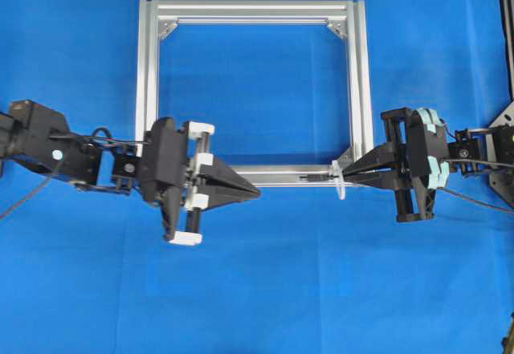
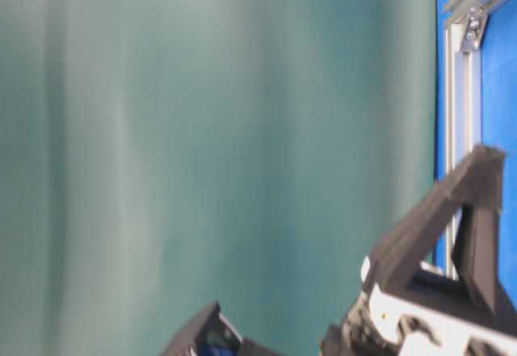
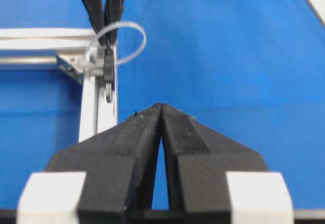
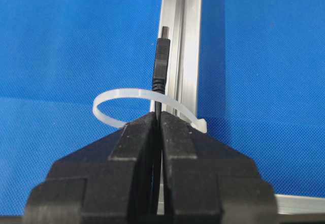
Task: Insert the wire through the string loop located on the right side.
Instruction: 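Move the left gripper to the plug and grasp it past the loop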
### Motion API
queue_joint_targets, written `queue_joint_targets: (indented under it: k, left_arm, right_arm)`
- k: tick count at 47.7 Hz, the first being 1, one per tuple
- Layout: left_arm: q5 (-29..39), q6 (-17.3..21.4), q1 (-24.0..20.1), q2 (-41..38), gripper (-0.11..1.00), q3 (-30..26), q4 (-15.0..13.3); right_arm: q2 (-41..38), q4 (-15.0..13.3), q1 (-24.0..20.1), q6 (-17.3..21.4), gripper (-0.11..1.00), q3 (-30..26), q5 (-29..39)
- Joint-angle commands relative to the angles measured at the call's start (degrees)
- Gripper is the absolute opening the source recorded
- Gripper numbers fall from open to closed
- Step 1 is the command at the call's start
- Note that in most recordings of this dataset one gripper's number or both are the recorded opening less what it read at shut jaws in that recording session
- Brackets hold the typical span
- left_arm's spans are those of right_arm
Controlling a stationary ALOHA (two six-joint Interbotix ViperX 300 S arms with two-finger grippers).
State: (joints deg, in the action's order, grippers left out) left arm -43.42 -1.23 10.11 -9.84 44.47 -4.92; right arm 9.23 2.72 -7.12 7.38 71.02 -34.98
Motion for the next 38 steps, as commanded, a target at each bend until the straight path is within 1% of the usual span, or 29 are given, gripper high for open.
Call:
queue_joint_targets:
  k: [1, 13, 22, 27, 38]
  left_arm:
    - [1.05, 0.09, -0.44, 0.09, 0.0, -3.34, -0.09]
    - [7.65, 0.18, -2.81, -3.96, 0.0, -13.8, -0.18]
    - [12.66, 0.18, -3.69, -6.15, 0.0, -19.16, -0.09]
    - [13.62, 0.18, -3.69, -6.68, 0.0, -20.21, -0.09]
    - [13.71, 0.26, -3.78, -6.77, 0.0, -19.95, -0.09]
  right_arm:
    - [0.44, -0.18, 0.09, -0.09, -0.04, -0.79, -0.35]
    - [0.44, -0.18, 0.0, -0.09, -0.04, -0.79, -0.35]
    - [0.35, -0.18, 0.0, -0.09, -0.04, -0.79, -0.35]
    - [0.35, -0.18, 0.0, -0.09, -0.04, -0.79, -0.35]
    - [0.35, -0.18, 0.0, -0.09, -0.04, -0.79, -0.35]
